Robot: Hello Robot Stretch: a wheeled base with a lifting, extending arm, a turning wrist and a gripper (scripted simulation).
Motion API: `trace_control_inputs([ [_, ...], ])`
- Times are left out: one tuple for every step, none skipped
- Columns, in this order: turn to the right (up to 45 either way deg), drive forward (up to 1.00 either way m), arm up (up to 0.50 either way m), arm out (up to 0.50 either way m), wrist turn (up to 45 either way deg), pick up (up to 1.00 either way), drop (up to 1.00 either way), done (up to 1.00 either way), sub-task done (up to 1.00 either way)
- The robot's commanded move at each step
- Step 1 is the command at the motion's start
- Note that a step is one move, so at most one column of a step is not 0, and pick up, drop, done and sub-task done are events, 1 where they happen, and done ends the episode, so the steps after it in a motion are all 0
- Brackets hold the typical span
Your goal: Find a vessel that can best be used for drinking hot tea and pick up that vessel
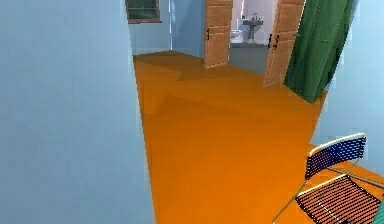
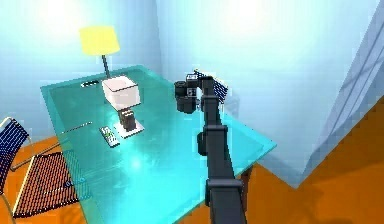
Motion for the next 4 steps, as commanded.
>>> trace_control_inputs([
  [0.0, 0.00, -0.30, 0.00, 0.0, 0.00, 0.00, 0.00, 0.00],
  [0.0, 0.00, 0.00, 0.00, 0.0, 1.00, 0.00, 0.00, 0.00],
  [0.0, 0.00, 0.10, 0.00, 0.0, 0.00, 0.00, 0.00, 0.00],
  [0.0, 0.00, 0.00, 0.00, 0.0, 0.00, 0.00, 1.00, 0.00],
])
